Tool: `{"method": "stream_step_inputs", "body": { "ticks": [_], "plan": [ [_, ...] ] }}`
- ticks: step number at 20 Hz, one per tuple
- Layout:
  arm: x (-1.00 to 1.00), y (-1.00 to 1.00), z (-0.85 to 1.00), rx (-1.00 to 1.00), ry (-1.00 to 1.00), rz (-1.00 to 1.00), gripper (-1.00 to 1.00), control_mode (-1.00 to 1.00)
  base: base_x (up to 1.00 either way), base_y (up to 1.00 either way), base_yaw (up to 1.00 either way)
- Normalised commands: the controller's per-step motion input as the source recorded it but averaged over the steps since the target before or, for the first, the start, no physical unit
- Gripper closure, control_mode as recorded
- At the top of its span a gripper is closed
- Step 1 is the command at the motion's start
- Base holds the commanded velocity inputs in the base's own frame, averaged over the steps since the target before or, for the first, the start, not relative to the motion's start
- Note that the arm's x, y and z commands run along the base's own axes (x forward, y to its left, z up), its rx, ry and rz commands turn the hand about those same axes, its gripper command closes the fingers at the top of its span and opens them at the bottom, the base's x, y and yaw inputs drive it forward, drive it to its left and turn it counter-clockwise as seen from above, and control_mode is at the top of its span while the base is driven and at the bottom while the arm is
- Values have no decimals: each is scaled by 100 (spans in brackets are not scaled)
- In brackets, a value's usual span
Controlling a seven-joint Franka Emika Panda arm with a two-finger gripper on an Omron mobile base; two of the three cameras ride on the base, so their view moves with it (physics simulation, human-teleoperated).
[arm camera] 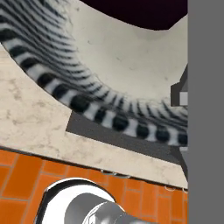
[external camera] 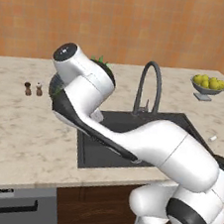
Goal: Pick the eggplant from the sink and place it in the bowl. Then pick the bowl and place it in the microwave. Then close the microwave door and press the start button.
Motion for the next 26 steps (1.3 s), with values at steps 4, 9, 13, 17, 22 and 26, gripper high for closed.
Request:
{"method": "stream_step_inputs", "body": {
  "ticks": [4,9,13,17,22,26],
  "plan": [
    [0,-100,8,0,0,0,100,-100,0,0,0],
    [-6,-96,12,0,0,0,100,-100,0,0,0],
    [-2,-60,11,3,0,-1,100,-100,0,0,0],
    [0,-53,18,7,0,0,100,-100,0,0,0],
    [-2,-51,21,13,0,-1,100,-100,0,0,0],
    [-32,-13,11,15,0,-4,100,-100,0,0,0]
  ]
}}
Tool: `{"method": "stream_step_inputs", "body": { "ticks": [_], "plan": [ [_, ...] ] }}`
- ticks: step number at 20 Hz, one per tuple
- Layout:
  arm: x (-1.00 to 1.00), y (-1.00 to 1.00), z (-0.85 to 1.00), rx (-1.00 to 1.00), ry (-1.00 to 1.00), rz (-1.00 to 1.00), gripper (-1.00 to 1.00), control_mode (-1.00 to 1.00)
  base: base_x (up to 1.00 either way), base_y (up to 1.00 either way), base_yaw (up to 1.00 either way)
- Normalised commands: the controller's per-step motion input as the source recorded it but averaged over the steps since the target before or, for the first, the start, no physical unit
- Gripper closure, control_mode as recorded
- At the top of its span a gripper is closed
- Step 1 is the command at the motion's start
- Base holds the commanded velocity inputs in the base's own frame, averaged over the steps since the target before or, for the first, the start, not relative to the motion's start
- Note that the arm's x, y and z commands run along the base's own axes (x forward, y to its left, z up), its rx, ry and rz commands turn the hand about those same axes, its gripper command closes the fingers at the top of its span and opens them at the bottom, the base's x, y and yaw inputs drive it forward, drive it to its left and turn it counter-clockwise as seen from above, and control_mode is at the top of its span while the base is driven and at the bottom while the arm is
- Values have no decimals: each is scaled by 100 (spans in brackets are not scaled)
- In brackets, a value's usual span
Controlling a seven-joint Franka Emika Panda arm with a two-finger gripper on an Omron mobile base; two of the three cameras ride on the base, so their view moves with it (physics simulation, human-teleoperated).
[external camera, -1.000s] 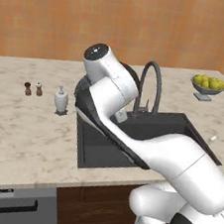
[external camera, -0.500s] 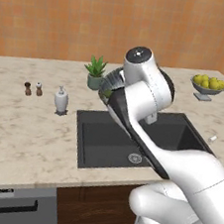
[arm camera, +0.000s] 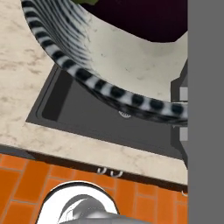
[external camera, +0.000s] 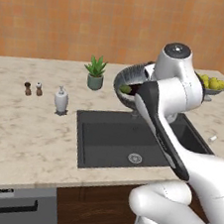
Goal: Pick the eggplant from the sink and place it in the bowl. Then pick the bowl and place it in the microwave. Then close the microwave door and press the start button.
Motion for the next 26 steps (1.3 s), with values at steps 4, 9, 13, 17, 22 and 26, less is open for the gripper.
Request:
{"method": "stream_step_inputs", "body": {
  "ticks": [4,9,13,17,22,26],
  "plan": [
    [-28,-25,20,8,0,-8,100,-100,0,0,0],
    [-11,-37,12,1,0,-4,100,-100,0,0,0],
    [-9,-8,0,0,0,0,100,-100,0,0,0],
    [-2,0,0,0,0,0,100,-100,0,0,0],
    [0,0,0,0,0,0,100,100,-50,5,-1],
    [0,0,0,0,0,0,100,100,-87,0,-16]
  ]
}}
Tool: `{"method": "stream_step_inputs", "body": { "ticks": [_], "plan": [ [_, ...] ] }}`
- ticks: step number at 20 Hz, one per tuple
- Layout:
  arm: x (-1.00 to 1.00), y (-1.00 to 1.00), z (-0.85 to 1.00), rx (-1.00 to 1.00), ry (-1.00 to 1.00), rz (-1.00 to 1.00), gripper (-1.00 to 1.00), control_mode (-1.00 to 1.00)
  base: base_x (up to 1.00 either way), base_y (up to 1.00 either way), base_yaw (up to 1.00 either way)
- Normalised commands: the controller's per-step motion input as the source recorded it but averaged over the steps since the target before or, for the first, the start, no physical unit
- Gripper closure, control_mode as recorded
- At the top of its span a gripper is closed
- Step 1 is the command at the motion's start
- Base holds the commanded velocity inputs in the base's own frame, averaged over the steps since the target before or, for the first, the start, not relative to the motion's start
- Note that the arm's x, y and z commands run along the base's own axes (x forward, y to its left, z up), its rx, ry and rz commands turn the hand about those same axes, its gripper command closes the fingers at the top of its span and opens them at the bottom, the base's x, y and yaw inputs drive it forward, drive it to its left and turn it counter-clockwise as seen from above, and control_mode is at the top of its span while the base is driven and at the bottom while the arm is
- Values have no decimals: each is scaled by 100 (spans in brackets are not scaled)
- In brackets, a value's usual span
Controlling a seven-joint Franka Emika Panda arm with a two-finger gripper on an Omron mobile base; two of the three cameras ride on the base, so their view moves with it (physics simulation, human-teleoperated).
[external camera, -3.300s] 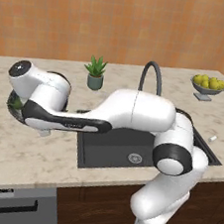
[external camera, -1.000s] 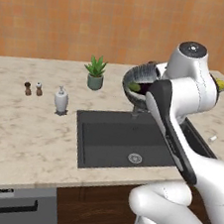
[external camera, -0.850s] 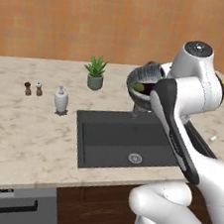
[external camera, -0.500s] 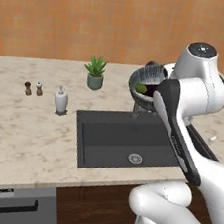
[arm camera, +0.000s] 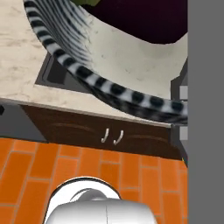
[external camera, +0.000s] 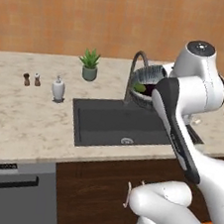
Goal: Pick the eggplant from the sink and place it in the bowl. Then pick the bowl and place it in the microwave. Then close the microwave door and press the start button.
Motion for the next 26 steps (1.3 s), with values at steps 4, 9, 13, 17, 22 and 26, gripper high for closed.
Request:
{"method": "stream_step_inputs", "body": {
  "ticks": [4,9,13,17,22,26],
  "plan": [
    [0,0,0,0,0,0,100,100,-31,2,-45],
    [0,0,0,0,0,0,100,100,-22,4,-67],
    [0,0,0,0,0,0,100,100,-16,1,-65],
    [0,0,0,0,0,0,100,100,-1,1,-66],
    [0,0,0,0,0,0,100,100,12,-6,-69],
    [0,0,0,0,0,0,100,100,24,-26,-65]
  ]
}}
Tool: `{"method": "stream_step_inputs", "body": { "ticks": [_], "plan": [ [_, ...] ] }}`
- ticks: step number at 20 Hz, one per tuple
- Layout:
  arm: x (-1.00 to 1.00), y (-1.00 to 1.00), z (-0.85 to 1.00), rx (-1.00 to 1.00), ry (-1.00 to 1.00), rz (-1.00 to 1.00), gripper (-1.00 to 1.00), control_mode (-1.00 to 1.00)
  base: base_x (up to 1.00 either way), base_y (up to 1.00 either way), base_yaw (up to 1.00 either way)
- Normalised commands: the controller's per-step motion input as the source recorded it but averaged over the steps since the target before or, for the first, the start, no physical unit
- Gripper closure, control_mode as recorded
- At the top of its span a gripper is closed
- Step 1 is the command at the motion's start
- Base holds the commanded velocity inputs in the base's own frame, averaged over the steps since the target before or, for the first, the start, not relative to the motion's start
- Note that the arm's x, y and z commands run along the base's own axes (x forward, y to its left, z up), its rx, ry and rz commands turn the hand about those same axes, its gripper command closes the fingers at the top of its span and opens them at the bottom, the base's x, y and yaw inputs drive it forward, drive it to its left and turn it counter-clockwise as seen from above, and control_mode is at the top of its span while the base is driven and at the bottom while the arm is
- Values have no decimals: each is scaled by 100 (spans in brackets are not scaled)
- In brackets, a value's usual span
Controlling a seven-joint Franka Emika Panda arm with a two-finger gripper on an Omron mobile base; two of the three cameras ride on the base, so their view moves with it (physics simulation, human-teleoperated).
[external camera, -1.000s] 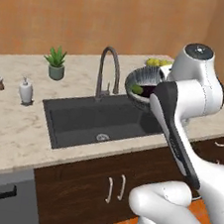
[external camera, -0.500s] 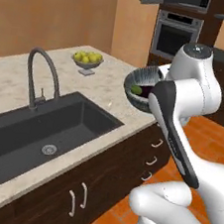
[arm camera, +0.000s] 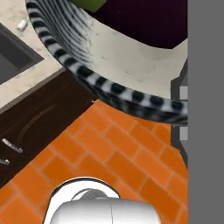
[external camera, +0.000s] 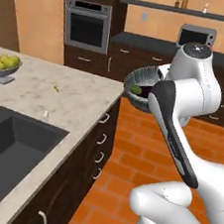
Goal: Pick the eggplant from the sink and place it in the bowl. Then pick the bowl and place it in the microwave. Then close the microwave door and press the start button.
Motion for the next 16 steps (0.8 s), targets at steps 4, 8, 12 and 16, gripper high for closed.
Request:
{"method": "stream_step_inputs", "body": {
  "ticks": [4,8,12,16],
  "plan": [
    [0,0,0,0,0,0,100,100,43,-32,-61],
    [0,0,0,0,0,0,100,100,64,-30,-55],
    [0,0,0,0,0,0,100,100,91,-30,-43],
    [0,0,0,0,0,0,100,100,100,-6,-31]
  ]
}}
